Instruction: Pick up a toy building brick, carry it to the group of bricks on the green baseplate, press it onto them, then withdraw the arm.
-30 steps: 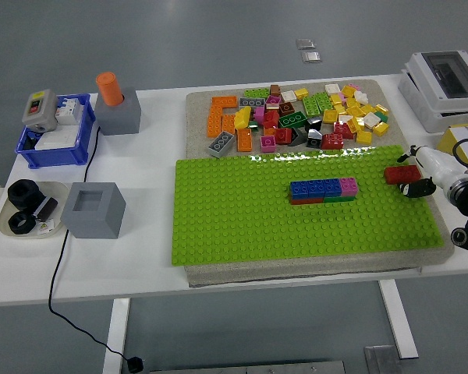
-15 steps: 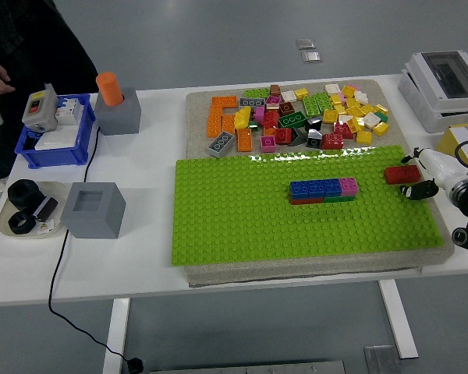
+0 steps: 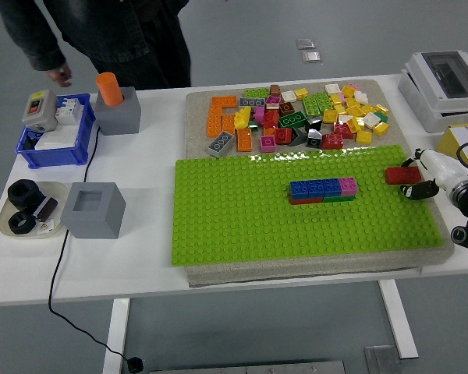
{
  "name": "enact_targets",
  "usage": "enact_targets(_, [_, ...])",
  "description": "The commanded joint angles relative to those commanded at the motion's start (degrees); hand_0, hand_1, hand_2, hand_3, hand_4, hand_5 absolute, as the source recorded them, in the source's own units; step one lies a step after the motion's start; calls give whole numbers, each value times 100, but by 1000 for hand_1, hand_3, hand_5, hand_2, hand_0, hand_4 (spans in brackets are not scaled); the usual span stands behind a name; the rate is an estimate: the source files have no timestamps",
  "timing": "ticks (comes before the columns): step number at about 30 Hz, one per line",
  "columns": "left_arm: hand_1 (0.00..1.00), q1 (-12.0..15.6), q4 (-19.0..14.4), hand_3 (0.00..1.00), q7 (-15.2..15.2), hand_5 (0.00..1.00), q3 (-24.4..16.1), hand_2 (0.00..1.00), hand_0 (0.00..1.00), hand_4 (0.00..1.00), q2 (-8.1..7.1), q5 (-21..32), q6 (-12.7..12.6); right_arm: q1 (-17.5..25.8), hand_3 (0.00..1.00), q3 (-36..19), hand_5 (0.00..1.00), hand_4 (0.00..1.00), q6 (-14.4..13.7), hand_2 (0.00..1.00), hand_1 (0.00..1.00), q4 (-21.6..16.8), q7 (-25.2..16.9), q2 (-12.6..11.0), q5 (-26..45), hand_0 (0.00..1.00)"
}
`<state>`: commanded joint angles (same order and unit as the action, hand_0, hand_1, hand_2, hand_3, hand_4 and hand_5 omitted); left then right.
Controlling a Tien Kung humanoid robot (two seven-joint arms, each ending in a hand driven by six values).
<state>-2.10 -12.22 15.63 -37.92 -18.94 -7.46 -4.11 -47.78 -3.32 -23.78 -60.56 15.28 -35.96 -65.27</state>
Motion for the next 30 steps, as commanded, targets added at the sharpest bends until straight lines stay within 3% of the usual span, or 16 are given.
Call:
enact_targets(23, [862,4,17,774,-119,594,98,807,826,829,22,68,11,48,641,-17,92,657,-91,998,998,6,-34,6,62,998])
enact_targets(29, [862,8,22,773,-155,596,115,806,825,830,28,83,14,44,629,-3,72,622,-121,991,998,2,-34,2,53,998])
enact_targets(30, [863,7,23,772,-163,599,126,806,826,831,29,95,16,42,633,-1,67,566,-126,980,998,4,-34,2,52,998])
